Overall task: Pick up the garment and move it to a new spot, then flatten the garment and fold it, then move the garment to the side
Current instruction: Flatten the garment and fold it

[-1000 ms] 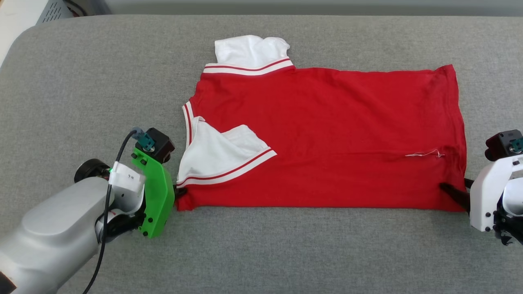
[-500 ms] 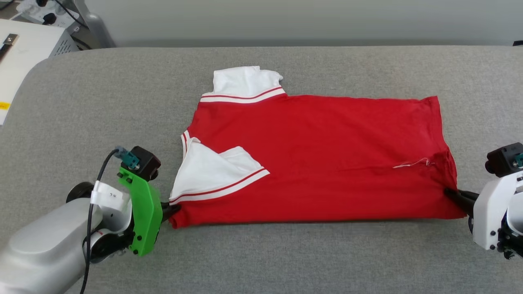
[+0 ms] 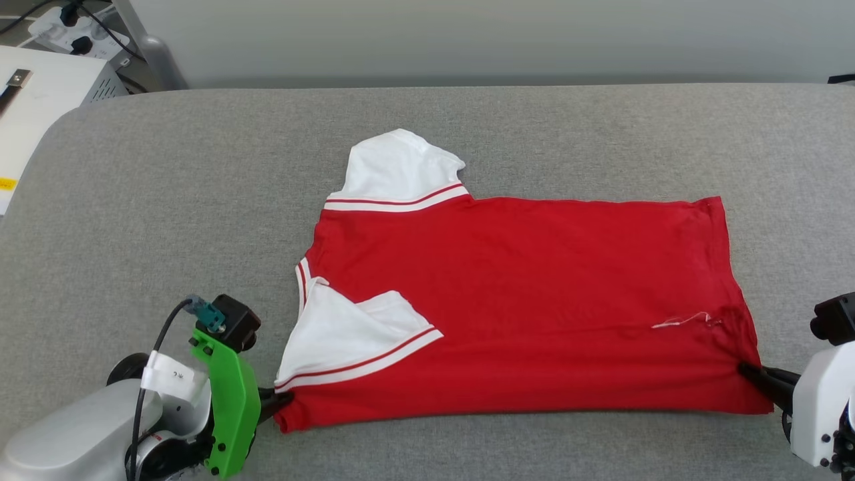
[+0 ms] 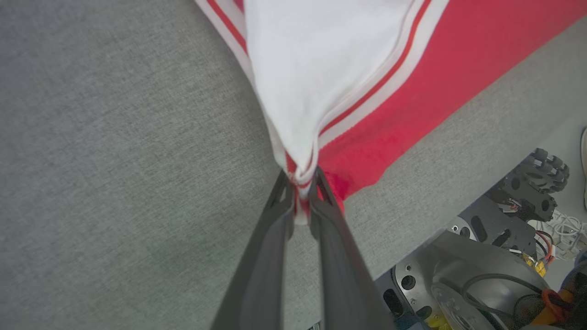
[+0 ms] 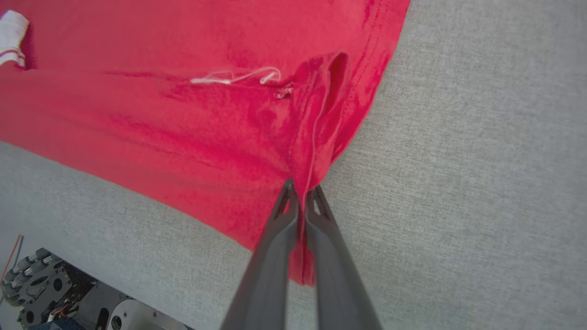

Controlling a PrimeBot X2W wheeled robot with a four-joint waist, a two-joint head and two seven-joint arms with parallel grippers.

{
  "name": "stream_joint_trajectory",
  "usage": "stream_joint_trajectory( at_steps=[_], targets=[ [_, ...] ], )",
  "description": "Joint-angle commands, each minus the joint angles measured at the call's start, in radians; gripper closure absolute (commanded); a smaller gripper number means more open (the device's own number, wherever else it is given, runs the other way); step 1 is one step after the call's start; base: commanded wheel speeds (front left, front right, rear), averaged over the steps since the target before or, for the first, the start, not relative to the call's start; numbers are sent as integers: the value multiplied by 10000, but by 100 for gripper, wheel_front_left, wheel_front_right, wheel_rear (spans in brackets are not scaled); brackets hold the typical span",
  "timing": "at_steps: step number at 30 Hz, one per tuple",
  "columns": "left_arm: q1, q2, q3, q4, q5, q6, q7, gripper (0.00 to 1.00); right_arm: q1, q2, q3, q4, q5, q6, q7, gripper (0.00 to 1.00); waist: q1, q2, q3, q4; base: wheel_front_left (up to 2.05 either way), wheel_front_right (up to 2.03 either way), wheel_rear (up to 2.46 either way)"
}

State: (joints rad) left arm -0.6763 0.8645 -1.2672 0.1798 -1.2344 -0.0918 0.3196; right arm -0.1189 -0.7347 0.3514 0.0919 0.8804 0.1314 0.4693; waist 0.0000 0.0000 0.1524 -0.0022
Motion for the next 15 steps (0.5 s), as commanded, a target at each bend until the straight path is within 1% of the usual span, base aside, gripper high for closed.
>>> stream_joint_trajectory(
  at_steps=[1, 6, 12, 13, 14, 15],
  targets=[
    [209, 117, -12, 35, -18, 80, 80, 100, 189, 95, -146, 43, -61, -7, 101, 100, 0, 0, 20, -23, 0, 0, 0],
    [496, 6, -36, 381, -99, 50, 209, 100, 397, 511, -271, 522, -196, -7, 443, 100, 0, 0, 109, -51, 0, 0, 0],
    [601, -289, -48, 868, 15, -65, 197, 100, 232, 933, -46, 1179, -467, -7, 315, 100, 0, 0, 162, 18, 0, 0, 0],
    [567, -323, -41, 926, 95, -65, 115, 100, 212, 971, -42, 1234, -506, -7, 183, 90, 0, 0, 126, 44, 0, 0, 0],
    [537, -339, -21, 953, 154, -56, 30, 23, 197, 997, -59, 1260, -535, -7, 53, 51, 0, 0, 86, 62, 0, 0, 0],
    [517, -340, 18, 969, 214, -38, -102, 0, 185, 1026, -78, 1253, -568, -7, -127, 0, 0, 0, 8, 69, 0, 0, 0]
  ],
)
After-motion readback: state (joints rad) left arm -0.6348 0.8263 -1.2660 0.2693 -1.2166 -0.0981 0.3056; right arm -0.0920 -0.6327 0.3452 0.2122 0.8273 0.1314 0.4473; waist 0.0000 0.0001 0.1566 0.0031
